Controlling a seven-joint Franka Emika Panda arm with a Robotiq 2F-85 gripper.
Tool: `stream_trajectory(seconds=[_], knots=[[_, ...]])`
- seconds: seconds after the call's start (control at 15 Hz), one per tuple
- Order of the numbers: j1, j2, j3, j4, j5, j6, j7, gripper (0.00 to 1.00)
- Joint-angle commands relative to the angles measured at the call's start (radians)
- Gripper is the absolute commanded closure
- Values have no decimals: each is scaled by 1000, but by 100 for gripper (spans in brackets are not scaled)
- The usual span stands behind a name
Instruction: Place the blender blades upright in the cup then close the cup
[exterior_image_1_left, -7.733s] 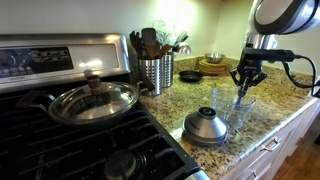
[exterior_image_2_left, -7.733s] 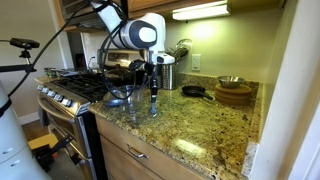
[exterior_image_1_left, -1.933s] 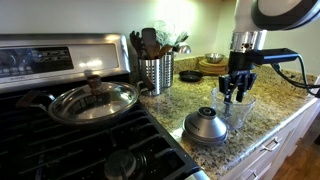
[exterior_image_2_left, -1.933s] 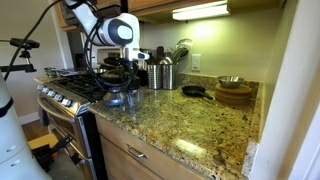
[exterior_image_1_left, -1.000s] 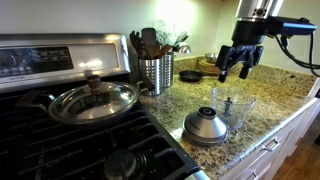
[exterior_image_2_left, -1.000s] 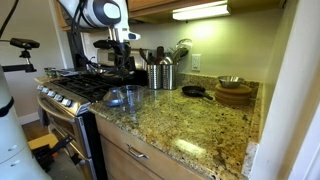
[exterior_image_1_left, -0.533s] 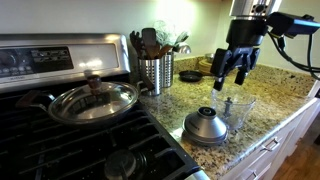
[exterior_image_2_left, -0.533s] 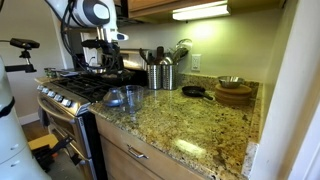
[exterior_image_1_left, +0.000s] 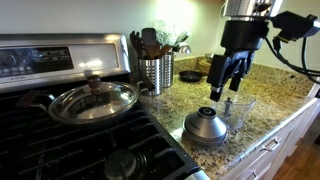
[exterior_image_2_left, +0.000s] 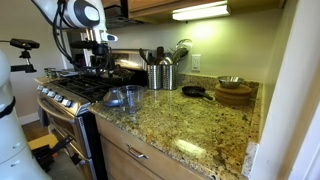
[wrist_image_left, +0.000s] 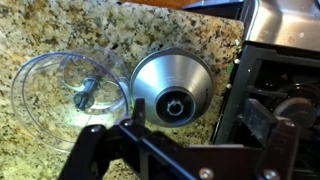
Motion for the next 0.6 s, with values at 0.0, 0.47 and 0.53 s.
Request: stream_trajectory(seconds=[0.0,0.47,0.53], knots=[[0,0,0,1,0,-2,-2,0],[-3,99,10,45,-21,37,1,0],[-2,120,8,56,-17,40,-2,0]])
